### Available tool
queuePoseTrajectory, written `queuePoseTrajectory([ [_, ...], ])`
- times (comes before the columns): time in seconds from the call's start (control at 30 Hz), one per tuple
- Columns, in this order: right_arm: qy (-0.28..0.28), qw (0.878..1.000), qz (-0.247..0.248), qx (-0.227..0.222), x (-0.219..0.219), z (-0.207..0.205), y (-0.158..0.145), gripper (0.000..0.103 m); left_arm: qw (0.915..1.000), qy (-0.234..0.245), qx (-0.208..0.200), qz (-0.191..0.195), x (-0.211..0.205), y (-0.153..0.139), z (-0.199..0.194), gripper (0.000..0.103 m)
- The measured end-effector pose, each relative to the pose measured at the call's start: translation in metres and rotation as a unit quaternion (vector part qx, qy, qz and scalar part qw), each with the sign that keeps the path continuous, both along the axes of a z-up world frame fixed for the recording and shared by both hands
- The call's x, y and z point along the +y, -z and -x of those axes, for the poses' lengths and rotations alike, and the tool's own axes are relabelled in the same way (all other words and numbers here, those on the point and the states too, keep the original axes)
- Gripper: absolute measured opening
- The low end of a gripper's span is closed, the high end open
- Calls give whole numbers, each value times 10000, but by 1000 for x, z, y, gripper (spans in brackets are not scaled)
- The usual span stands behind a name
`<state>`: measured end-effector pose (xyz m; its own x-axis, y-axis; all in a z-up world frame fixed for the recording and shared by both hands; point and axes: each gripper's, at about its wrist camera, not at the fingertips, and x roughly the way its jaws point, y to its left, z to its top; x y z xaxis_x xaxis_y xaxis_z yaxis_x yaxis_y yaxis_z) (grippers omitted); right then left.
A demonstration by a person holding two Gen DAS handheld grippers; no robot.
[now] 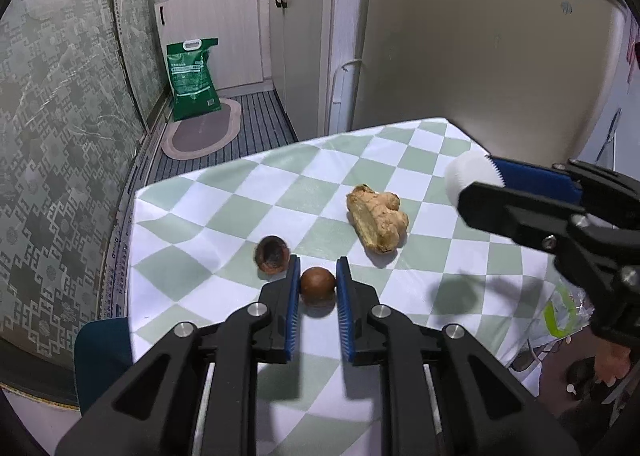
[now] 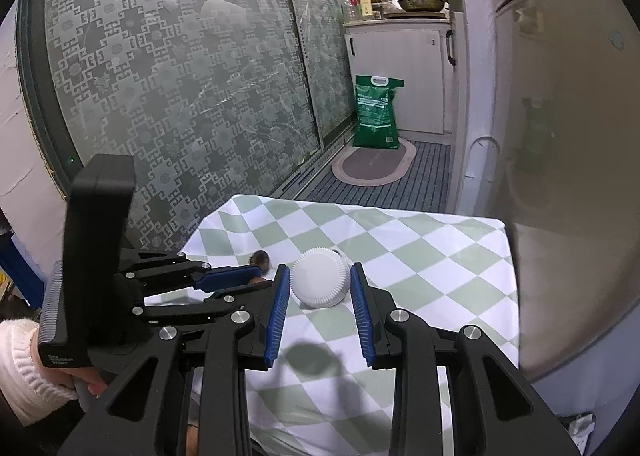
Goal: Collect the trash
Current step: 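Carry the white cap and brown nut over the teal bin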
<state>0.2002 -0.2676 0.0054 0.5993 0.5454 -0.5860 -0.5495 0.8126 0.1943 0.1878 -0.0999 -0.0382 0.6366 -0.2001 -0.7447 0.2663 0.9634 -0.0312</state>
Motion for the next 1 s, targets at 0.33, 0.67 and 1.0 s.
queuePoseTrajectory([
  [0.33, -220, 9997, 103, 14, 42, 2, -8, 31, 9991, -243, -245, 245, 49, -27, 19, 19],
  [0.67, -555, 9982, 224, 27, 96, 9, -15, 31, 9976, -587, -225, 287, 110, -24, 28, 19],
  [1.0, -930, 9951, 275, 179, 158, 11, -13, 31, 9947, -975, 56, 333, 182, 3, 36, 19],
])
